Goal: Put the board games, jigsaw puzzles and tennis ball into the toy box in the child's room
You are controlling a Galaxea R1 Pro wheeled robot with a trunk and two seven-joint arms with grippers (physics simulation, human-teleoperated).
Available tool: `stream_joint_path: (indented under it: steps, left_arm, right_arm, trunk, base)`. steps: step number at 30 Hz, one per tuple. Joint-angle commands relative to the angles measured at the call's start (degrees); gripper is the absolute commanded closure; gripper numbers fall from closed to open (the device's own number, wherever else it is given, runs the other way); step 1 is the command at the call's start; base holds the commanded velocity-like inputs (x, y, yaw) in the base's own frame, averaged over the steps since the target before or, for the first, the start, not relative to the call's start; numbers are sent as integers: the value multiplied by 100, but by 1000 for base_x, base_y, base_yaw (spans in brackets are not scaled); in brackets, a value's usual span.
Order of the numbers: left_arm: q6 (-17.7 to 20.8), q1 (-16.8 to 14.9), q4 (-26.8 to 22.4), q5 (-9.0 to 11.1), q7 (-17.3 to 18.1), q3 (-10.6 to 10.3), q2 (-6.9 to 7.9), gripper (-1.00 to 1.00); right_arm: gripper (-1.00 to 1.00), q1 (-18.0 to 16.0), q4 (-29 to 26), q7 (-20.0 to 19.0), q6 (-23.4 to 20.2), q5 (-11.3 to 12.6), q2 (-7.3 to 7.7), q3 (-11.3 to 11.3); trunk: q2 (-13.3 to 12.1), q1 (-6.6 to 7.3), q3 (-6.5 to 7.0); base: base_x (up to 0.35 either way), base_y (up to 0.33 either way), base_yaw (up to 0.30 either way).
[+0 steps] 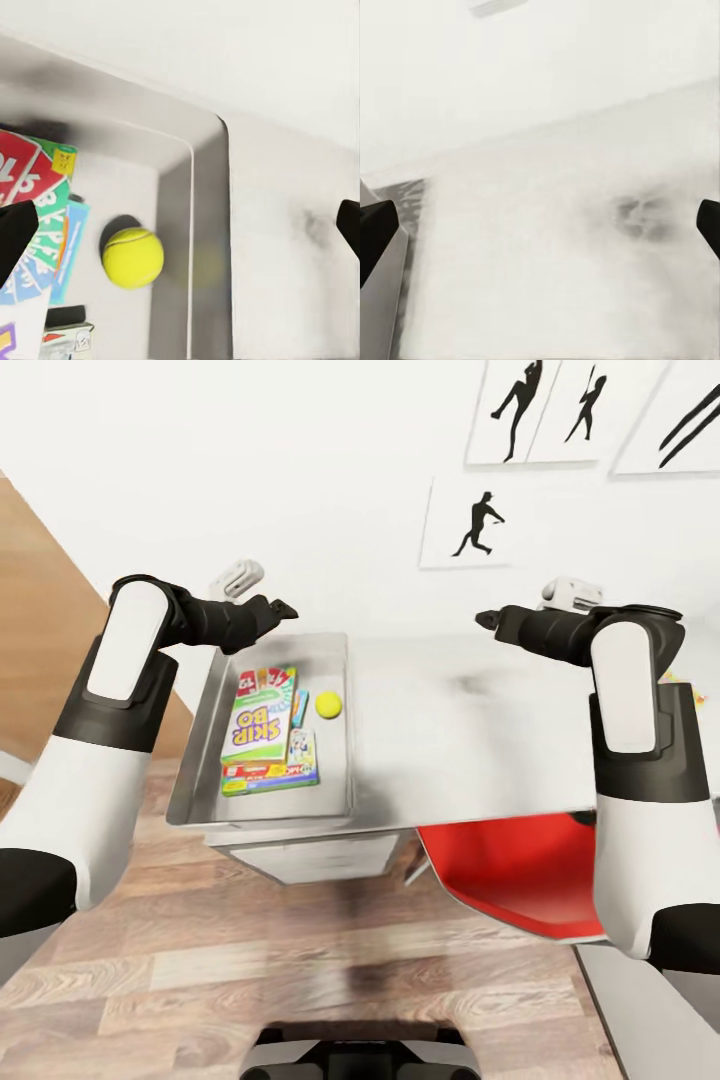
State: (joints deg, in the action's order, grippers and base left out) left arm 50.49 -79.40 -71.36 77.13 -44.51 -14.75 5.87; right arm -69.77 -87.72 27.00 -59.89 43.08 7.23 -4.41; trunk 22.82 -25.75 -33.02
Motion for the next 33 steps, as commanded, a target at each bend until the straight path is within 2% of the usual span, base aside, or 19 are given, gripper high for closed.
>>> stream_joint_path:
  steps: [1, 9, 15, 18, 19, 23, 33]
  left_arm:
    - [-3, -5, -6, 56, -58, -11, 4, -100]
    - [-4, -5, -8, 56, -58, -16, -6, -100]
    - [-8, -5, -9, 56, -58, -23, -41, -100]
    - [-10, -5, -6, 56, -58, -25, -90, -100]
    - [-13, -5, -4, 50, -60, -27, -158, -100]
    - [-20, -5, 24, 37, -70, -36, -278, -100]
    - [-29, -8, 61, 25, -75, -58, -446, -100]
  right_arm:
    - [-100, -8, -1, 60, -11, 51, 5, -10]
    - [-100, -4, 2, 60, -11, 50, 18, 1]
    - [-100, -2, 17, 60, -11, 51, 86, 29]
    - [-100, 0, 26, 58, -11, 51, 164, 41]
    - [-100, 9, 34, 59, -11, 51, 232, 52]
    - [-100, 35, 35, 52, -11, 53, 384, 95]
    - [-100, 56, 35, 20, -11, 59, 594, 233]
  trunk:
    - [10, -3, -8]
    - [10, -3, -8]
    - [10, -3, -8]
    - [10, -3, -8]
    - [10, -3, -8]
    - [10, -3, -8]
    - [10, -3, -8]
  base:
    - [0, 0, -282]
    - [0, 0, -283]
    - [0, 0, -284]
    - [0, 0, -284]
    - [0, 0, -284]
    - [0, 0, -284]
    - [0, 0, -284]
